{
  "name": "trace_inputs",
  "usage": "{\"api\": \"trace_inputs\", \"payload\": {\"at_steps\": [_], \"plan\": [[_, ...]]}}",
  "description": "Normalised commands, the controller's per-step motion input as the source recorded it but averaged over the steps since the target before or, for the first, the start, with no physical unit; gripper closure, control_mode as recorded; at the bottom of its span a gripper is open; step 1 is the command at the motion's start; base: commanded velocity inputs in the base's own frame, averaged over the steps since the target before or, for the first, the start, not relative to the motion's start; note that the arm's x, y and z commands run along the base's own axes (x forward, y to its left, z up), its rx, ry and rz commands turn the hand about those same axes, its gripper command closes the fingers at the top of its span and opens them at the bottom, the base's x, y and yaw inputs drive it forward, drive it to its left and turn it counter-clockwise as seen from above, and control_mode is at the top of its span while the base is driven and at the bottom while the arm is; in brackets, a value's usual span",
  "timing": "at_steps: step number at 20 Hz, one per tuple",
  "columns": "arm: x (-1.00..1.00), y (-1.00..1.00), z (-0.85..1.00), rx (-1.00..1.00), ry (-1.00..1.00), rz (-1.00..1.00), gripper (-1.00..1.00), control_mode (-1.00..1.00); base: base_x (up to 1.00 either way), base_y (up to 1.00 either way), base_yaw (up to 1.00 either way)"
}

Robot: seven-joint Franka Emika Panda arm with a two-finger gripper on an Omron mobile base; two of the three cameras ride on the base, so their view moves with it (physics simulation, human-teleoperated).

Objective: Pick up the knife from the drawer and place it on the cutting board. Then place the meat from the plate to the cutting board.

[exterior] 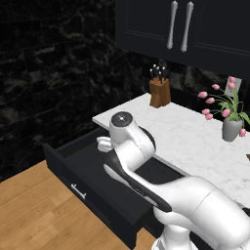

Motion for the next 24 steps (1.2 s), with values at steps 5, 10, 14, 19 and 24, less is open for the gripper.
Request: {"api": "trace_inputs", "payload": {"at_steps": [5, 10, 14, 19, 24], "plan": [[-0.02, -0.82, 1.0, -0.03, 0.17, -0.03, 1.0, -1.0, 0.0, 0.0, 0.0], [-0.14, -0.82, 0.46, -0.1, 0.1, 0.0, 1.0, -1.0, 0.0, 0.0, 0.0], [-0.69, -0.5, -0.11, -0.1, 0.05, 0.0, 1.0, -1.0, 0.0, 0.0, 0.0], [-0.46, -0.6, -0.2, -0.04, 0.09, 0.0, 1.0, -1.0, 0.0, 0.0, 0.0], [-0.01, -0.45, 0.0, 0.0, 0.05, 0.04, 1.0, -1.0, 0.0, 0.0, 0.0]]}}
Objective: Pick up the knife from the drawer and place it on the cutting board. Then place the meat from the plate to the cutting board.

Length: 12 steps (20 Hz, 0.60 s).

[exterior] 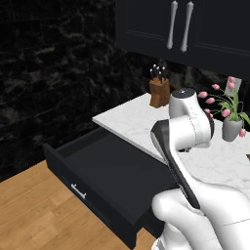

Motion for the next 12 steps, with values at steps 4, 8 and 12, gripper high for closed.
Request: {"api": "trace_inputs", "payload": {"at_steps": [4, 8, 12], "plan": [[0.06, -0.18, -0.01, 0.0, 0.07, 0.19, 1.0, -1.0, 0.0, 0.0, 0.0], [-0.04, -0.05, -0.14, -0.01, 0.13, 0.29, 1.0, -1.0, 0.0, 0.0, 0.0], [0.0, 0.0, 0.0, 0.0, 0.0, 0.0, 1.0, 1.0, -0.68, 0.07, 0.31]]}}
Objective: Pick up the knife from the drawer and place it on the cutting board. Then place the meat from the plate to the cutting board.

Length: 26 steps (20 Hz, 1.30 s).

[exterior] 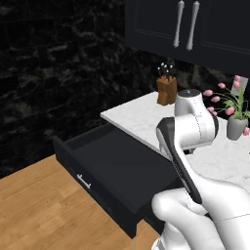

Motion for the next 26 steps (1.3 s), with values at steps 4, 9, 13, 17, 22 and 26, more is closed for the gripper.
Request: {"api": "trace_inputs", "payload": {"at_steps": [4, 9, 13, 17, 22, 26], "plan": [[0.0, 0.0, 0.0, 0.0, 0.0, 0.0, 1.0, 1.0, -1.0, 0.07, 0.35], [0.0, 0.0, 0.0, 0.0, 0.0, 0.0, 1.0, 1.0, -0.95, 0.0, 0.11], [0.0, 0.0, 0.0, 0.0, 0.0, 0.0, 1.0, 1.0, -0.32, -0.01, -0.35], [0.0, 0.0, 0.0, 0.0, 0.0, 0.0, 1.0, 1.0, 0.0, 0.15, -0.55], [0.0, 0.0, 0.0, 0.0, 0.0, 0.0, 1.0, 1.0, 0.11, 0.2, -0.64], [0.0, 0.0, 0.0, 0.0, 0.0, 0.0, 1.0, 1.0, 0.06, 0.21, -0.66]]}}
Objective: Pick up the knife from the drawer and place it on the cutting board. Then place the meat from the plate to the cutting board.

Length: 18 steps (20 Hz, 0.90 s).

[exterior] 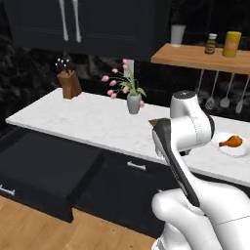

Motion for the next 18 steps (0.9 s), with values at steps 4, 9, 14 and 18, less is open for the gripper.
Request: {"api": "trace_inputs", "payload": {"at_steps": [4, 9, 14, 18], "plan": [[0.0, 0.0, 0.0, 0.0, 0.0, 0.0, 1.0, 1.0, 0.1, 0.24, -0.65], [0.0, 0.0, 0.0, 0.0, 0.0, 0.0, 1.0, 1.0, 0.25, 0.35, -0.62], [0.0, 0.0, 0.0, 0.0, 0.0, 0.0, 1.0, 1.0, 0.42, 0.73, -0.54], [0.0, 0.0, 0.0, 0.0, 0.0, 0.0, 1.0, 1.0, 0.53, 0.76, -0.43]]}}
